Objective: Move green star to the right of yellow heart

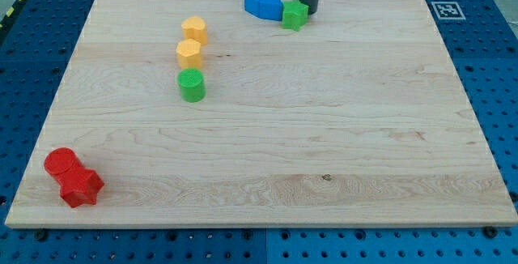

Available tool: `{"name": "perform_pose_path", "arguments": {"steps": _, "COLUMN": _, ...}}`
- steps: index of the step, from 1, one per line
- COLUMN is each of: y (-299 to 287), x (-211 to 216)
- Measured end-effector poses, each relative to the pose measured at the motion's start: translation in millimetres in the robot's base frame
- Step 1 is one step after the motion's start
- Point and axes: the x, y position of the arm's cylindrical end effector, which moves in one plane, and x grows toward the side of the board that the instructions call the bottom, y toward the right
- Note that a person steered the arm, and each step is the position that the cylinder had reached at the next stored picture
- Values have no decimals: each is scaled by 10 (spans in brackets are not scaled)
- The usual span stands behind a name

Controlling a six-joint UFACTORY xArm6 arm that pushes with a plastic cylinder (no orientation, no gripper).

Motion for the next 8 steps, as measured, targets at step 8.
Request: {"name": "perform_pose_path", "arguments": {"steps": 8, "y": -130, "x": 1234}}
